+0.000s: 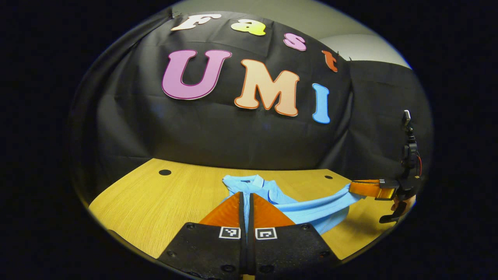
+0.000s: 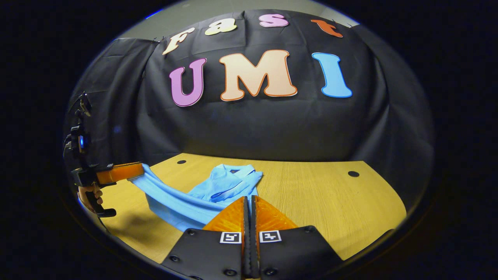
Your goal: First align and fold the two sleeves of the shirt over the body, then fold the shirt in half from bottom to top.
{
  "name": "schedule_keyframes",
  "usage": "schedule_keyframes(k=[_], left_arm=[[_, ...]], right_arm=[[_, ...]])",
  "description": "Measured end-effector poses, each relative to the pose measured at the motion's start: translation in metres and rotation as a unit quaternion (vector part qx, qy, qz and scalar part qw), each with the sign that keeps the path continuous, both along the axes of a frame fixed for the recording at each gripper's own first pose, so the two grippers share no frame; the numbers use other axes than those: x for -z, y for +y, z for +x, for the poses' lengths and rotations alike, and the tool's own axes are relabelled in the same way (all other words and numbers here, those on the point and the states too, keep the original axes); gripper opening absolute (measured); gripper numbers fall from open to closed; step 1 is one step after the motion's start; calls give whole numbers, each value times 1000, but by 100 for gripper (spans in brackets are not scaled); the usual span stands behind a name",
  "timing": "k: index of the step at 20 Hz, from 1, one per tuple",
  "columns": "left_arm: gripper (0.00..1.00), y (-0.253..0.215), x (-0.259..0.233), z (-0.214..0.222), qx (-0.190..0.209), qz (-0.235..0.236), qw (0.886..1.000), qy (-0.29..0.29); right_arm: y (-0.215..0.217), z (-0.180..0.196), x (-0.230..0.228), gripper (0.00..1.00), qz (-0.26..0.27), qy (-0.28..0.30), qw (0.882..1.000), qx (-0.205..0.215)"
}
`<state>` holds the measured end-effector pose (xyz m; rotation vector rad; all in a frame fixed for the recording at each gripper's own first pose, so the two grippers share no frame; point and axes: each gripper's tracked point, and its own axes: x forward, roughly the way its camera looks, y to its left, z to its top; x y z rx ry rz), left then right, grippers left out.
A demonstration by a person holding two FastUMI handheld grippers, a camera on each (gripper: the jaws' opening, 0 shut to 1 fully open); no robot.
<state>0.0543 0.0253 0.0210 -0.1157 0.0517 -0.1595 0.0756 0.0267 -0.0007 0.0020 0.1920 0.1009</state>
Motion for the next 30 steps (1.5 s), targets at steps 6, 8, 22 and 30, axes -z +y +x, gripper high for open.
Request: schedule_keyframes(k=[6, 8, 22, 30], left_arm=[[0, 28, 3, 78, -48, -17, 999, 8], [0, 37, 4, 105, -67, -9, 998, 9], [0, 70, 50, 236, -159, 46, 985, 52], [99, 82, 36, 217, -190, 61, 979, 46]], right_arm=[[10, 80, -7, 2, -4, 11, 1000, 12], [14, 108, -12, 2, -18, 4, 1000, 21], [6, 257, 50, 2, 22, 48, 993, 107], [-1, 240, 31, 99, 24, 36, 996, 83]])
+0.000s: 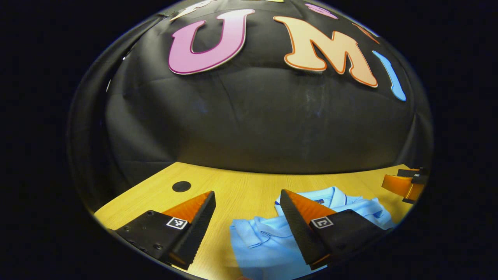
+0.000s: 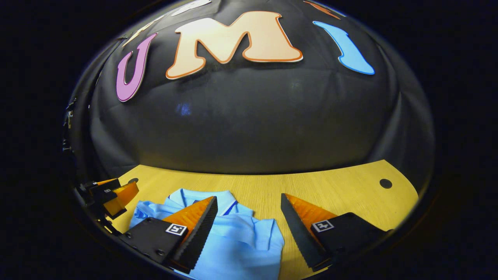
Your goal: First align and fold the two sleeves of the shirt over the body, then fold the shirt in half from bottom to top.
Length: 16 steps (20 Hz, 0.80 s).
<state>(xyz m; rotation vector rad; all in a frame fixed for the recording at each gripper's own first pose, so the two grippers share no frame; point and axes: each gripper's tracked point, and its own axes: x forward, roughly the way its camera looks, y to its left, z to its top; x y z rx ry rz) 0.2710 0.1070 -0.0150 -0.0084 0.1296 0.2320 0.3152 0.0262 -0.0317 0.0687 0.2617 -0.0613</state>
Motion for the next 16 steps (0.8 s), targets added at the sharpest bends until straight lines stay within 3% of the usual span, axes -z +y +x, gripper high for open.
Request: schedule_keyframes(k=[5, 10, 14, 16], left_arm=[[98, -9, -27, -40, 14, 19, 999, -23], [97, -40, -29, -93, 52, -21, 998, -30], [98, -48, -42, -138, 63, -6, 997, -52], [98, -49, -46, -158, 65, 6, 996, -59]], right_arm=[[-8, -42, -27, 100, -1, -29, 1000, -10], [-13, -108, -55, 99, 32, -72, 997, -18], [-13, -165, -78, 94, 5, -118, 993, -21], [-10, -188, -89, 98, -6, -135, 991, -27]])
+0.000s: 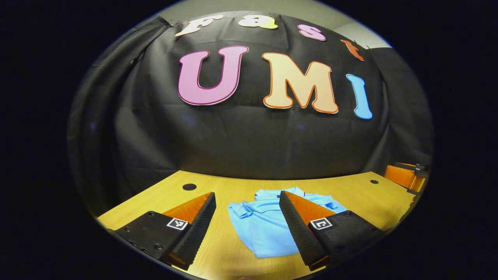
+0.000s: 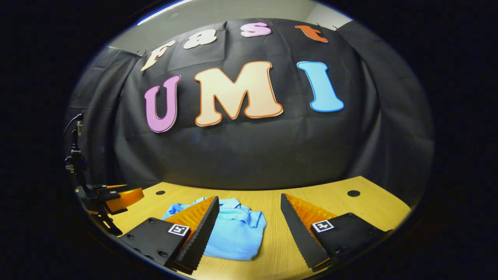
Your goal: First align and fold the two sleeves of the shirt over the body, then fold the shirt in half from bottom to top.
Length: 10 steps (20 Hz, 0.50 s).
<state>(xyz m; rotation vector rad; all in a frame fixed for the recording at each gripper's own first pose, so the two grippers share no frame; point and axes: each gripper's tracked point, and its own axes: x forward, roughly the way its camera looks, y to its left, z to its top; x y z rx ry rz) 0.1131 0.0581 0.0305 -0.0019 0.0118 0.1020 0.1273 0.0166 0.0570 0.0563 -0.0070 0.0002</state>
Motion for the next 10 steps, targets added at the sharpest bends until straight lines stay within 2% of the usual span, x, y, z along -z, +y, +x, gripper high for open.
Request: schedule_keyframes(k=[4, 9, 10], left_arm=[[97, -3, -7, -24, 10, 0, 1000, -18], [98, 6, -7, -38, 0, -3, 1000, -21], [97, 7, -7, -39, -1, -3, 1000, -20]], right_arm=[[8, -31, -8, 98, -2, -16, 1000, -14], [4, -45, -6, 98, -9, -18, 1000, -7], [5, -48, -4, 94, -8, -14, 1000, -8]])
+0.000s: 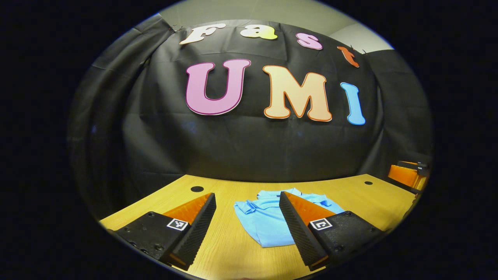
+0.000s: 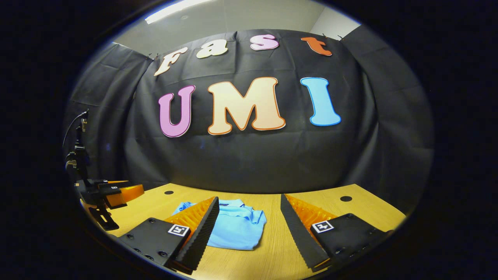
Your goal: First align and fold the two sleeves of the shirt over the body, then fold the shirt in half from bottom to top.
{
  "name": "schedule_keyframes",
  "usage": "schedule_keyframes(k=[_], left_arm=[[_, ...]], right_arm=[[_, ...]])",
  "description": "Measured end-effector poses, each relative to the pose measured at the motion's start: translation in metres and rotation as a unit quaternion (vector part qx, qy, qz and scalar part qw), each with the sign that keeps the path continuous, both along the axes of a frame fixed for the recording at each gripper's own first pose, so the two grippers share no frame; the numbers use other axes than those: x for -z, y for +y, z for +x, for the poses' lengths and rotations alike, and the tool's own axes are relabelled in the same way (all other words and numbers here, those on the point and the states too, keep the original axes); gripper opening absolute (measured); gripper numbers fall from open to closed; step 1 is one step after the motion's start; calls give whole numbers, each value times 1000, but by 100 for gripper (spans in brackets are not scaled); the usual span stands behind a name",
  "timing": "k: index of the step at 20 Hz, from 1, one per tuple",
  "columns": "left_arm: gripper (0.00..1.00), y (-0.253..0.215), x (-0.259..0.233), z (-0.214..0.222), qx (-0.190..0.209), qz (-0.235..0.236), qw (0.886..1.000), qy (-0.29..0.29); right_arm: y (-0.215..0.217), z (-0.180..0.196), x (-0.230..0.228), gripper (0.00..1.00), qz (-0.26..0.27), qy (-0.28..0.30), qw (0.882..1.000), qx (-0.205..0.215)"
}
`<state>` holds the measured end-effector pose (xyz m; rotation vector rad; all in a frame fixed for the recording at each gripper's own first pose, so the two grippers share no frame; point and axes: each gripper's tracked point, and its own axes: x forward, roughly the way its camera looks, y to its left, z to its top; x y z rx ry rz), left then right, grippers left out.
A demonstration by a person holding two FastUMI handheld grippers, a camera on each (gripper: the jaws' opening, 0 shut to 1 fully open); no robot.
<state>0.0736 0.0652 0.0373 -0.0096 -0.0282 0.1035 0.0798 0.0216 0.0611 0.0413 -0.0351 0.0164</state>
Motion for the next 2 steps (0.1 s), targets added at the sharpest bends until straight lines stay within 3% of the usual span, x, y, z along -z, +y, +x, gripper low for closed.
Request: schedule_keyframes(k=[2], left_arm=[[97, -1, 0, -3, 4, -1, 1000, 3]], right_arm=[[-1, -3, 0, 98, -4, -5, 1000, 1]])
